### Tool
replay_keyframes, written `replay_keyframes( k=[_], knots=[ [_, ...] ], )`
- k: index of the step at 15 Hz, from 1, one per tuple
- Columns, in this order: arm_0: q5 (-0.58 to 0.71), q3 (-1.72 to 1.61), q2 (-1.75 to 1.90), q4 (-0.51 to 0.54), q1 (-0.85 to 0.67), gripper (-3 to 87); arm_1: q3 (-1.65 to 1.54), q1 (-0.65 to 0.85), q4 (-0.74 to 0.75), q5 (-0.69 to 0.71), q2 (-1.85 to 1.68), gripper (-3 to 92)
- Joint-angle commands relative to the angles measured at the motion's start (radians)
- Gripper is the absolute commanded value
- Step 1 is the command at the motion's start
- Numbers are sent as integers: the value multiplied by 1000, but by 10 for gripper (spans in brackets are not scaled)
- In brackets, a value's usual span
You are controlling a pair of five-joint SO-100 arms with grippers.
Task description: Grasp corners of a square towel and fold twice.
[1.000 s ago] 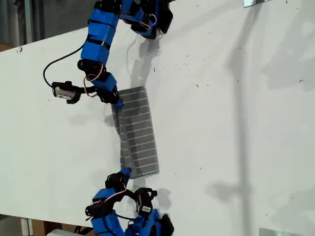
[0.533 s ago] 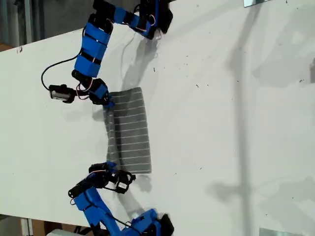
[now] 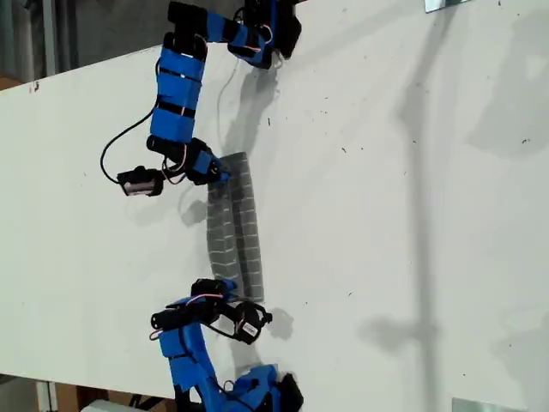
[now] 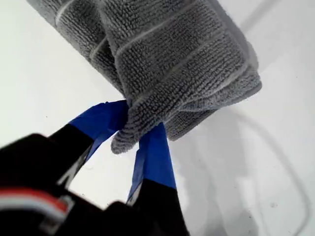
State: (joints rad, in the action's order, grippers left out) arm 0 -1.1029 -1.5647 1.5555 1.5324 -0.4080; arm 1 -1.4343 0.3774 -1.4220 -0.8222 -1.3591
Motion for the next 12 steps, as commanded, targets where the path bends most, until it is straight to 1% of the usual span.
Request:
replay_keyframes(
  k=[1,3,7,9,10,11,12],
  knots=[
    [-34,-37,92,-5,60,0,6,-49,-32,2,-91,-1],
    [-49,-87,100,-12,77,0,-35,-57,-38,2,-91,-1],
    [-57,-178,100,-94,81,0,-109,-51,-20,-12,-57,-1],
    [-55,-183,100,-100,81,0,-107,-52,-20,-14,-51,-1],
    [-51,-183,98,-100,84,15,-107,-55,-20,-15,-51,-1],
    [-43,-181,95,-100,92,81,-107,-57,-23,-25,-49,45],
    [-46,-181,98,-94,98,189,-107,-64,-29,-25,-48,247]
  ],
)
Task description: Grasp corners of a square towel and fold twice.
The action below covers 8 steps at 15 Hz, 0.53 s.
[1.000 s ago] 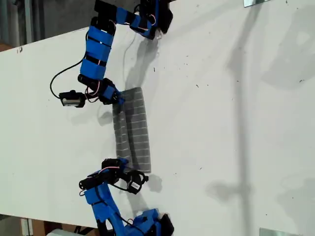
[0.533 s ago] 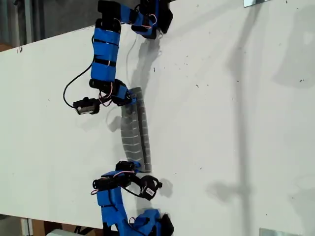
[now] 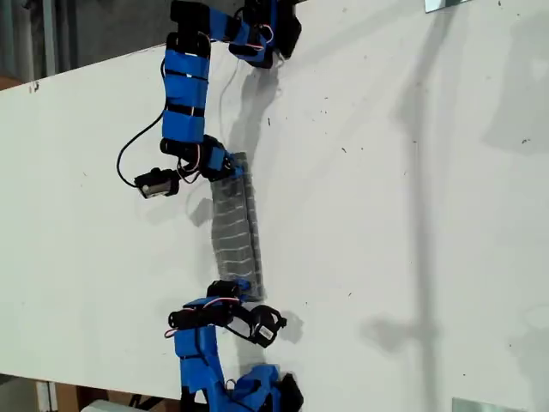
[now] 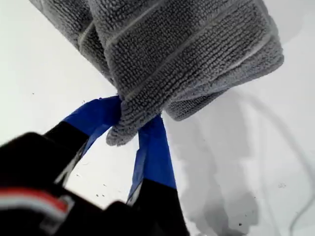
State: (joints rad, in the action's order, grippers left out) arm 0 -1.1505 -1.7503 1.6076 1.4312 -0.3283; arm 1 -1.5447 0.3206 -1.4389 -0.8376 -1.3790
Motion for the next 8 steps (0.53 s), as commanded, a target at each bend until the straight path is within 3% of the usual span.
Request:
replay_keyframes(
  k=[1,8],
  knots=[
    [0,15,49,17,21,241,6,-18,-17,-11,-31,318],
    [69,143,149,187,-91,336,12,84,-52,35,-94,397]
  ],
)
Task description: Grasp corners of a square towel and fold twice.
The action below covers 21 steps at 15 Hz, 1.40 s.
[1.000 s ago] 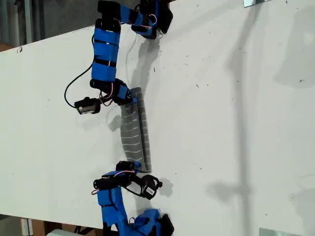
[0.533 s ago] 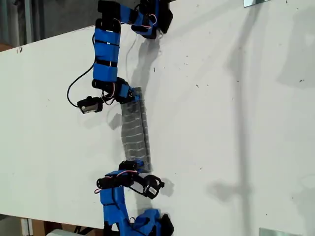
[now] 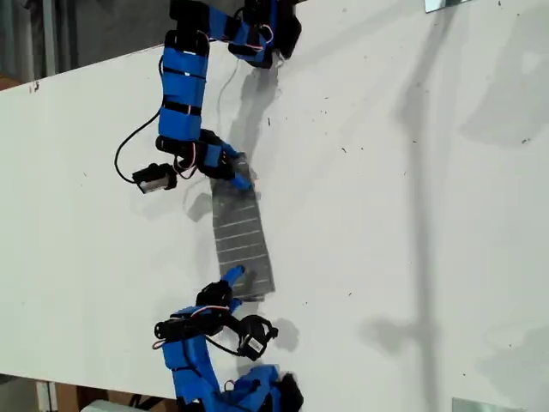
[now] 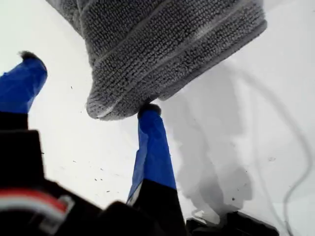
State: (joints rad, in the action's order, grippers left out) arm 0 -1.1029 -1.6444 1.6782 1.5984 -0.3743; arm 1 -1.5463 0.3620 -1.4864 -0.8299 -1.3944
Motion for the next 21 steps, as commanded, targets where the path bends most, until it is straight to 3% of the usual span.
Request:
replay_keyframes(
  k=[1,5,7,8,9,10,13,15,18,21],
  knots=[
    [26,5,107,12,-69,337,14,100,-5,60,-64,416],
    [2,-199,126,-140,-81,341,29,227,60,127,202,471],
    [-14,-249,143,-181,-80,344,57,230,91,130,321,444],
    [-28,-287,167,-204,-80,348,61,227,101,130,348,405],
    [-54,-357,221,-233,-78,354,60,221,106,130,356,245],
    [-91,-465,328,-273,-75,360,41,215,114,118,350,6],
    [-224,-871,936,-370,-23,369,-106,225,153,46,225,0],
    [-313,-985,1112,-311,23,354,-305,252,204,-29,61,0],
    [-345,-1112,1336,-296,51,302,-607,241,252,-147,-255,-1],
    [-362,-1230,1712,-144,46,289,-715,169,152,-267,-575,-1]
  ],
)
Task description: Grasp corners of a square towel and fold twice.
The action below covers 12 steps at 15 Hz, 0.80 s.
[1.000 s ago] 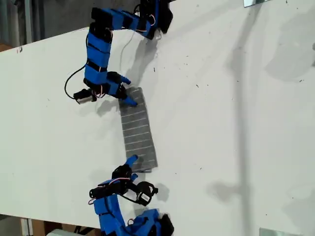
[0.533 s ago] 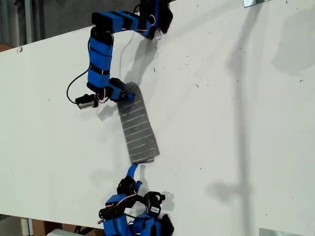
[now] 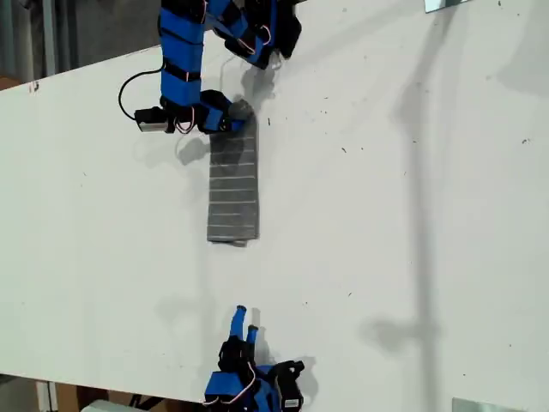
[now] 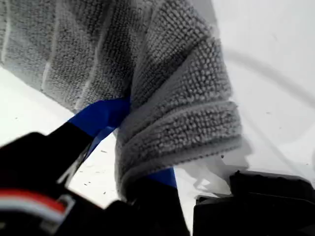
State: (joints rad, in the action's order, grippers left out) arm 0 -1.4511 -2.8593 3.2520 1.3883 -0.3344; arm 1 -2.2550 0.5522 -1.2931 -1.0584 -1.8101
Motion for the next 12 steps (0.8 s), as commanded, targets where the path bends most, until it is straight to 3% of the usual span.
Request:
replay_keyframes(
  k=[1,5,9,12],
  knots=[
    [-15,-38,199,81,31,281,0,-41,-92,-61,-264,-1],
    [-18,-101,209,38,37,264,262,-121,-190,-60,-377,-1],
    [32,-143,210,-12,-32,244,715,-189,-169,37,23,-1],
    [146,-170,212,-51,-190,231,1086,-195,-193,110,357,-1]
  ],
)
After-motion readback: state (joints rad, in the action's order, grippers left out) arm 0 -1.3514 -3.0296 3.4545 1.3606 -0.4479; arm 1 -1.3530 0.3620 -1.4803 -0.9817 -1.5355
